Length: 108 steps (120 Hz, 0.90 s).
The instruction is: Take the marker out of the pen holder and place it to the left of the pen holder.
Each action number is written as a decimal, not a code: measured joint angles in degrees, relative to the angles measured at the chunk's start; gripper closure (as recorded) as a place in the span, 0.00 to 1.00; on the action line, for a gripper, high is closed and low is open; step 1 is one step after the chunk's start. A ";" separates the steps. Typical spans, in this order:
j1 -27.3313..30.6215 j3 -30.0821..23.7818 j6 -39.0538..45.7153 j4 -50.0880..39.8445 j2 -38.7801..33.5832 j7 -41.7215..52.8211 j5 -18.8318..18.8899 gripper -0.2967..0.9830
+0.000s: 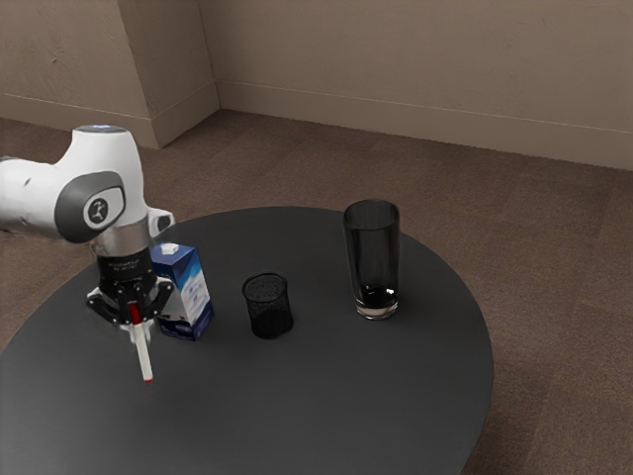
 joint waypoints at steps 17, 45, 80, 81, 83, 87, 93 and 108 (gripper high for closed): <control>2.04 1.39 0.54 1.56 2.10 0.49 1.11 0.82; 2.35 2.34 1.39 1.04 2.92 1.79 0.58 0.47; -1.25 2.41 -0.33 2.30 -1.63 3.12 0.67 0.29; -2.08 2.37 -0.79 3.40 -1.89 3.27 0.81 0.29; -3.81 2.27 -1.74 5.76 -2.14 3.61 1.10 0.29; -7.53 2.04 -4.11 12.87 -0.98 4.72 1.65 0.28; -13.89 1.67 -7.84 25.10 2.54 6.74 2.80 0.27; -21.97 -0.21 -14.29 39.03 8.57 11.25 5.57 0.25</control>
